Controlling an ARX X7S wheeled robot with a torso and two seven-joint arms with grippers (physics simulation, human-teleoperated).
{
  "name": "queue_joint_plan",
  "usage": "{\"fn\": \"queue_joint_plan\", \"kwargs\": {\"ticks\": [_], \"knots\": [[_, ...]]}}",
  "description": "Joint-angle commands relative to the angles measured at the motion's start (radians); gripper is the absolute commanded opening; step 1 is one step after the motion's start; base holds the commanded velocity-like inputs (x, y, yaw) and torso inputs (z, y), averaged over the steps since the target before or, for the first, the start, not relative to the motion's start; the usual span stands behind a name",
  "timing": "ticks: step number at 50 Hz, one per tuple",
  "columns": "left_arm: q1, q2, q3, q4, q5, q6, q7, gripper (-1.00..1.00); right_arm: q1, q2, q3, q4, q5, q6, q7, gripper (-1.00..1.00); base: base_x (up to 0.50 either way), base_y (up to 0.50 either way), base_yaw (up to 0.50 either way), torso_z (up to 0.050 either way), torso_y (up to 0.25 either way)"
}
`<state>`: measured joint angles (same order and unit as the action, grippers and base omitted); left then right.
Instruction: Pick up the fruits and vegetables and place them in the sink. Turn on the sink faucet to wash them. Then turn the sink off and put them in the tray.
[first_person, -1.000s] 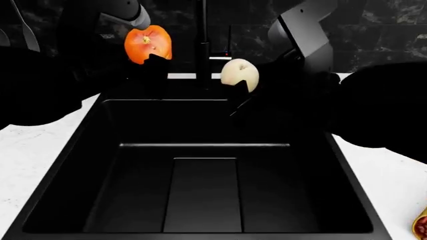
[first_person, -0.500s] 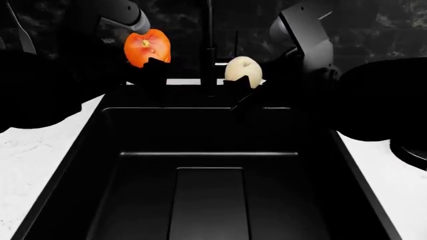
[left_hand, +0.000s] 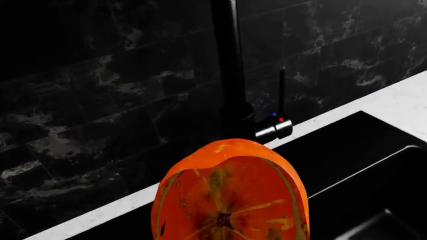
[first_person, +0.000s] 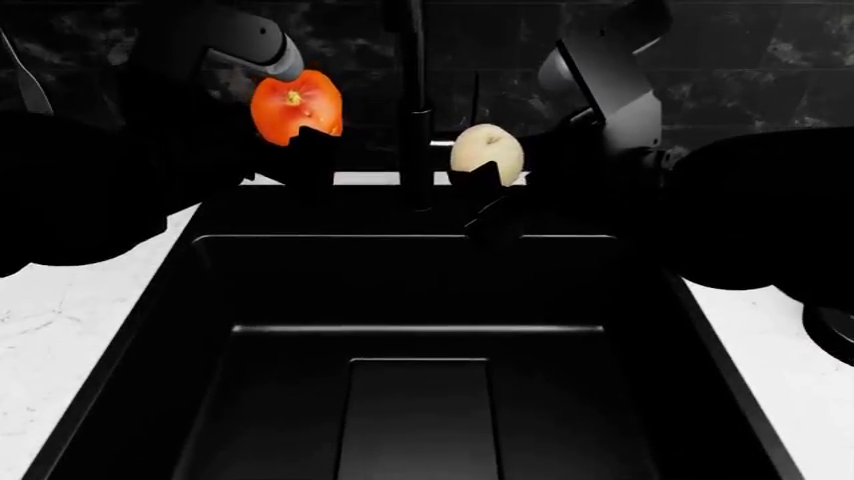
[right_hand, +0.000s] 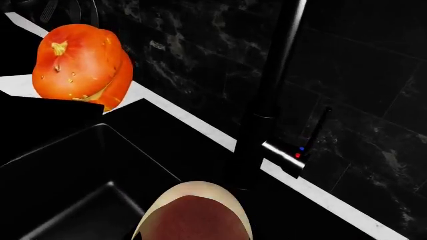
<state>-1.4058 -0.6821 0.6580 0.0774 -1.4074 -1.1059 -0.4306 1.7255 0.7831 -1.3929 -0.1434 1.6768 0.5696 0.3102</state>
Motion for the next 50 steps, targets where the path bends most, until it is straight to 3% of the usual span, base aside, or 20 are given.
{"fn": "queue_joint_plan", "kwargs": {"ticks": [1,8,17,33,41,49,50], "knots": [[0.011,-0.005,-0.001,-0.003,-0.003,0.008,-0.010,-1.00,-0.014,-0.005,0.006,0.008,-0.024,-0.009,-0.019,-1.00,0.00,0.00,0.00,0.000,0.000],[0.017,-0.008,0.002,0.000,-0.006,0.006,-0.014,-1.00,-0.024,-0.008,-0.008,0.022,-0.027,0.007,-0.037,-1.00,0.00,0.00,0.00,0.000,0.001],[0.034,0.000,0.002,-0.009,0.008,0.035,0.003,-1.00,-0.041,-0.181,-0.149,0.197,-0.084,0.174,-0.256,-1.00,0.00,0.00,0.00,0.000,0.000],[0.079,0.039,0.007,-0.047,0.067,0.135,0.097,-1.00,-0.415,-0.426,-0.259,0.638,-0.145,0.051,-0.501,-1.00,0.00,0.00,0.00,0.000,0.000],[0.070,0.055,0.018,-0.051,0.076,0.136,0.104,-1.00,-0.515,-0.446,-0.268,0.705,-0.164,-0.010,-0.555,-1.00,0.00,0.00,0.00,0.000,0.001],[0.076,0.061,0.033,-0.058,0.094,0.141,0.114,-1.00,-0.520,-0.404,-0.311,0.592,-0.173,0.044,-0.578,-1.00,0.00,0.00,0.00,0.000,0.000],[0.079,0.060,0.033,-0.057,0.094,0.143,0.113,-1.00,-0.514,-0.396,-0.315,0.574,-0.174,0.052,-0.579,1.00,0.00,0.00,0.00,0.000,0.000]]}}
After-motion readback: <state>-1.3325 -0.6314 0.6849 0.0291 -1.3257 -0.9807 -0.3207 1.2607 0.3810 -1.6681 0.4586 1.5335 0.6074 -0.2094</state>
